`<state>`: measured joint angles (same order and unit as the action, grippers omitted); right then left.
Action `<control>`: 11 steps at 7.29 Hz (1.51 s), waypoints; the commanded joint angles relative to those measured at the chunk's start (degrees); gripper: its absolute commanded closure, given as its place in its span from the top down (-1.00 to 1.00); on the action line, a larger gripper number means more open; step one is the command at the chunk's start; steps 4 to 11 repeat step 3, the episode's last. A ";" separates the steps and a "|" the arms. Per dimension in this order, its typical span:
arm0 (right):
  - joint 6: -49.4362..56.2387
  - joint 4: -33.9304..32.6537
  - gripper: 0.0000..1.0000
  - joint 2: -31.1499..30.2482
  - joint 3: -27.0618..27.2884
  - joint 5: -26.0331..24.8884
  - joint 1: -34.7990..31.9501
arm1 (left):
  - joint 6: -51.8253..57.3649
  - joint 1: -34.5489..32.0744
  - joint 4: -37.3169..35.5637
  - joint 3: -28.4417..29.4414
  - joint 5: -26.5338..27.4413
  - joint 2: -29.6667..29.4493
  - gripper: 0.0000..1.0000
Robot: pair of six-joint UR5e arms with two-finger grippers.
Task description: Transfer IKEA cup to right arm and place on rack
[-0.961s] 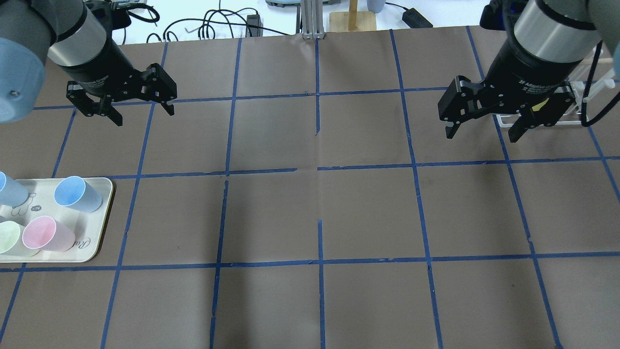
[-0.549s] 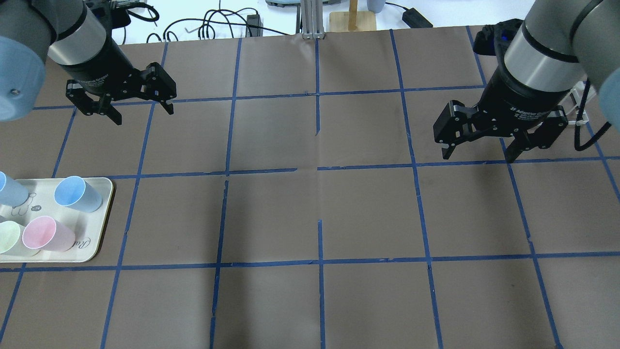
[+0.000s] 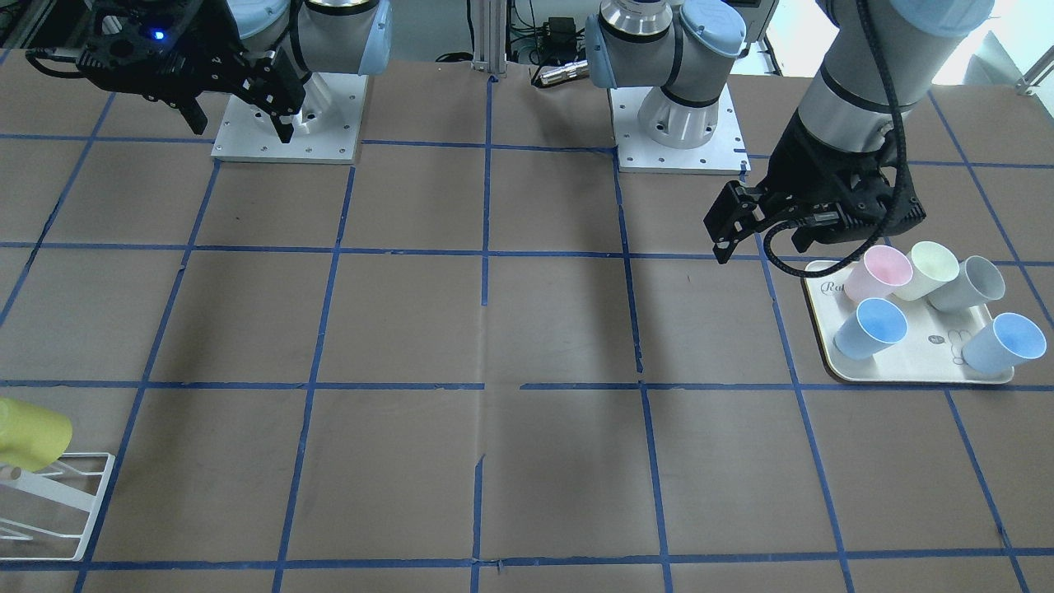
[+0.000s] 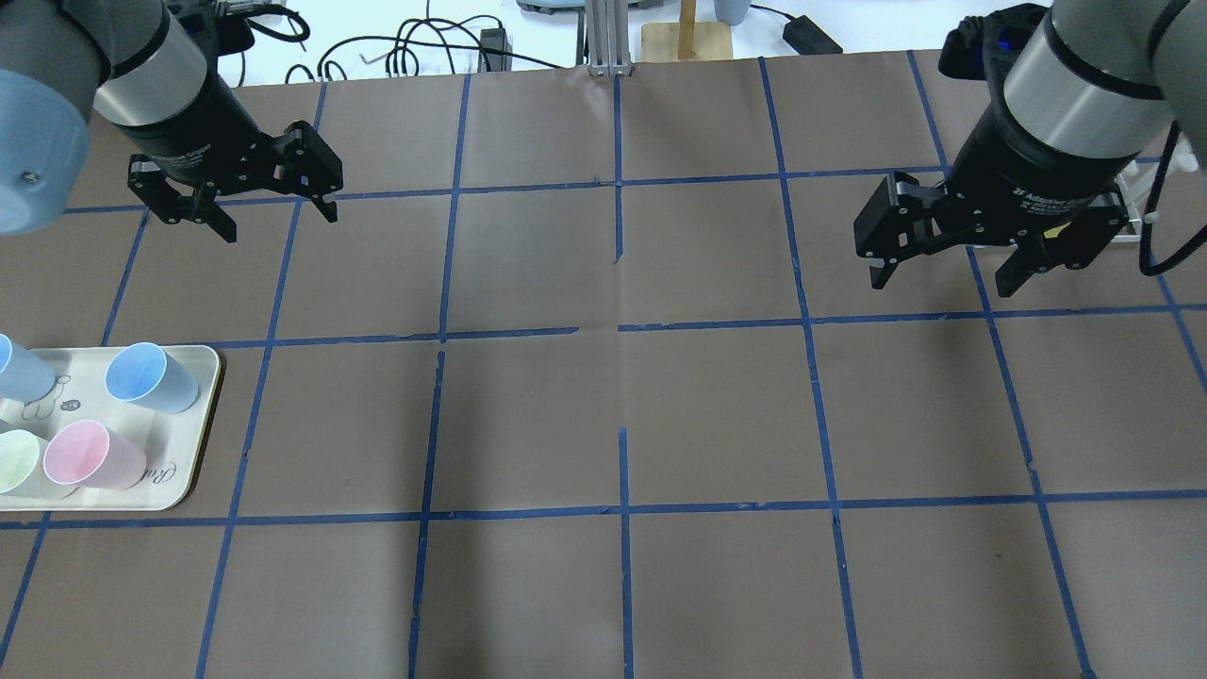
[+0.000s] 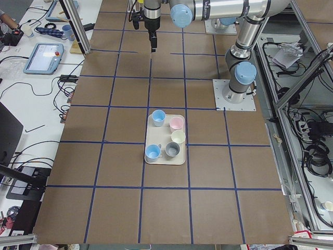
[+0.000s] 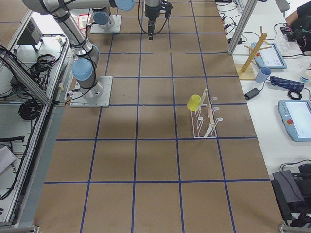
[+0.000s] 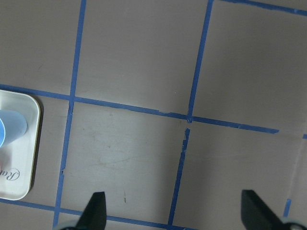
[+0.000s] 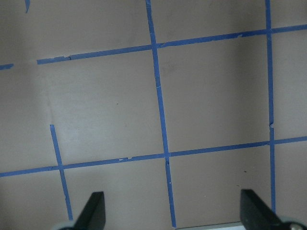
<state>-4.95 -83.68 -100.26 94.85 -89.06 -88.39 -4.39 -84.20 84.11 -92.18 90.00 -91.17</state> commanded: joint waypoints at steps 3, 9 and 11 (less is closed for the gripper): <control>-0.15 -0.08 1.00 0.07 -0.19 0.56 0.32 | -0.09 -4.54 1.31 -0.62 0.35 2.03 1.00; -0.15 -0.08 1.00 0.07 -0.19 0.56 0.32 | -0.09 -4.54 1.31 -0.62 0.35 2.03 1.00; -0.15 -0.08 1.00 0.07 -0.19 0.56 0.32 | -0.09 -4.54 1.31 -0.62 0.35 2.03 1.00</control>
